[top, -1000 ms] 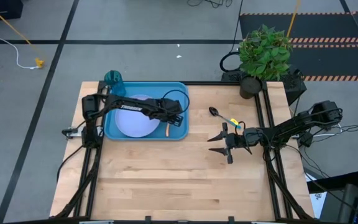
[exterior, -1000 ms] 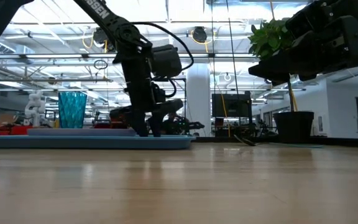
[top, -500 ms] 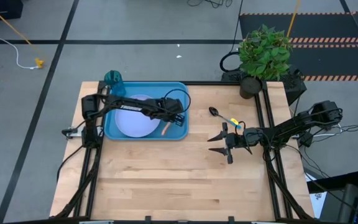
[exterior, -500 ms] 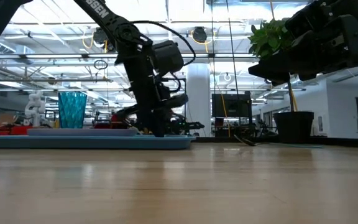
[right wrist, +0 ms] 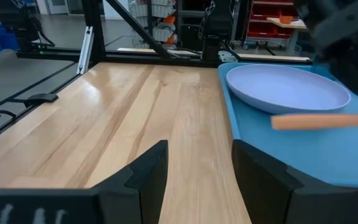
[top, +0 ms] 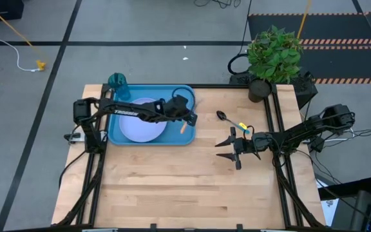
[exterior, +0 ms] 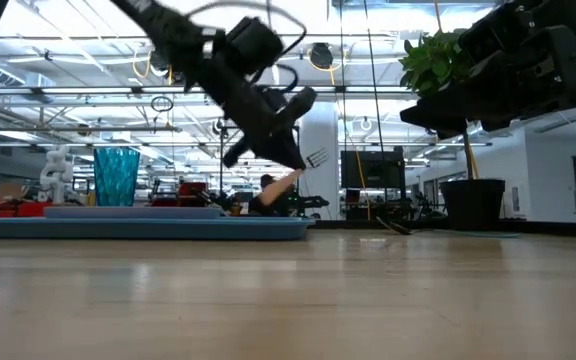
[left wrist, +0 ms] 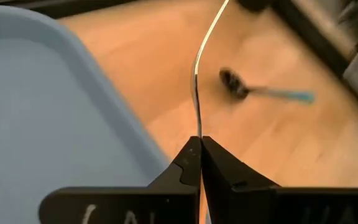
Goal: Pick and place plate/cup/fork/spoon on tray
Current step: Put the orange fork on the blue tray to the right of the violet plate
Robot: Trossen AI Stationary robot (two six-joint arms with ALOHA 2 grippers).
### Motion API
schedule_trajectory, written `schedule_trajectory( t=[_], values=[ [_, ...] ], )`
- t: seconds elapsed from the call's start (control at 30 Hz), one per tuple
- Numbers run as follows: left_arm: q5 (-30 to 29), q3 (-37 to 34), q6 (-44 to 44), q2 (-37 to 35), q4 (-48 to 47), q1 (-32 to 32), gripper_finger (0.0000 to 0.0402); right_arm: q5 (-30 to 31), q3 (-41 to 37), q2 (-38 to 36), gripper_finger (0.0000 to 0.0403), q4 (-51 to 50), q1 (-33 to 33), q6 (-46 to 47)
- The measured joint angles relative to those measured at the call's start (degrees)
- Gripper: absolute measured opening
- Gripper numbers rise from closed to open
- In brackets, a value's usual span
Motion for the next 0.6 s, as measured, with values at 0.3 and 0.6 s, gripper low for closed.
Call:
schedule_trajectory(
  t=[0.3, 0.6],
  values=[
    [1.67, -18.48, -11.45, -0.09, 36.17, 1.53, 0.0002, -0.07, 0.0, 0.0, 0.0171, -0.84, 1.59, 0.0],
    [-3.76, -19.36, -13.47, -0.09, 28.61, 0.49, 0.0002, -0.05, 0.0, 0.0, 0.0171, -0.62, 1.7, -2.46]
  ],
)
